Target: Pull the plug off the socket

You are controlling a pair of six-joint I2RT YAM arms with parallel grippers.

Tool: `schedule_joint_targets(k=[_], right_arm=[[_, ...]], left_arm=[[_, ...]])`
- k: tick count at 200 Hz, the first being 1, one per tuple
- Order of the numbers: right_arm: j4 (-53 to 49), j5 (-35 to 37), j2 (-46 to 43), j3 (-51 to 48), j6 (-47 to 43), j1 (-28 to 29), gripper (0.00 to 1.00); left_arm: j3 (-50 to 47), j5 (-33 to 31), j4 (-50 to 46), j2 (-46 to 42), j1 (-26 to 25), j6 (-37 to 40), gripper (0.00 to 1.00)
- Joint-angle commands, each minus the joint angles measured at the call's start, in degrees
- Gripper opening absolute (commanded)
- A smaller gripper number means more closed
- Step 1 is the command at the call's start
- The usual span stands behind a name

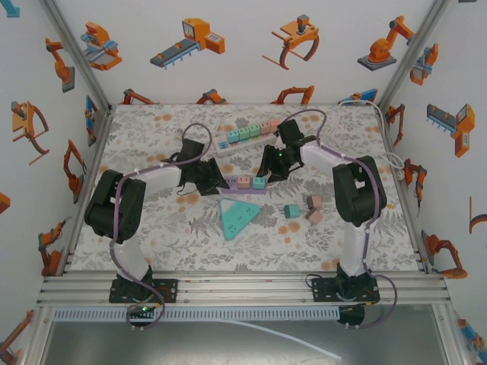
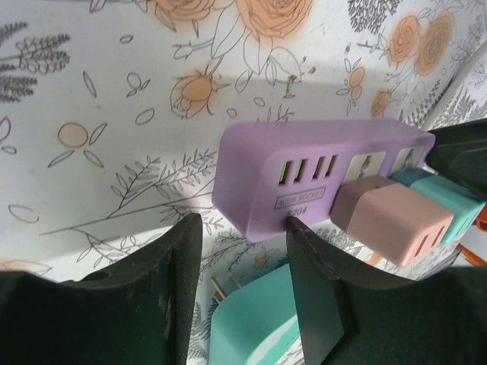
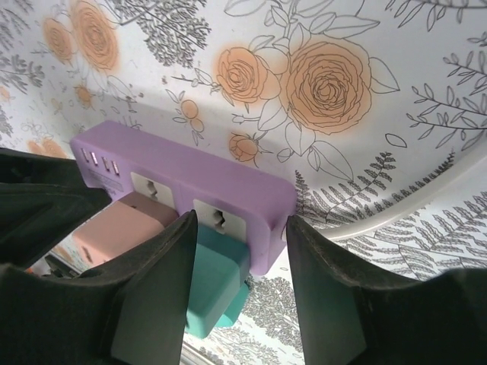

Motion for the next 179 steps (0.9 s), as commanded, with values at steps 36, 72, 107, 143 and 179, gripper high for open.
schedule_joint_targets(k=[36,72,107,143,179], right_arm=[[-0.7,3.7,-8.5,1.7,-5.6,0.1,0.58],[5.7,7.0,-17.2,-2.4,-19.6,1.0,0.57],[7.2,3.5,-21.5,-4.7,-40.2,3.7,0.56],[5.2,-1.7,-21.6,-6.2,-58.8,6.6,0.55],[5.5,-10.3,-20.2,-9.4,-73.7,8.2,0.56]], left_arm=[[-2.5,-1.3,-2.0,-8.2,-0.4,0.9,0.49],[-1.2,-3.9,-3.7,-12.5,-0.3,8.5,0.52],[4.9,-6.0,-7.9,-10.0,0.0,14.8,0.54],[10.3,-6.1,-8.4,-5.4,0.7,15.9,0.54],[15.7,-6.0,-10.7,-0.1,0.9,16.5,0.54]])
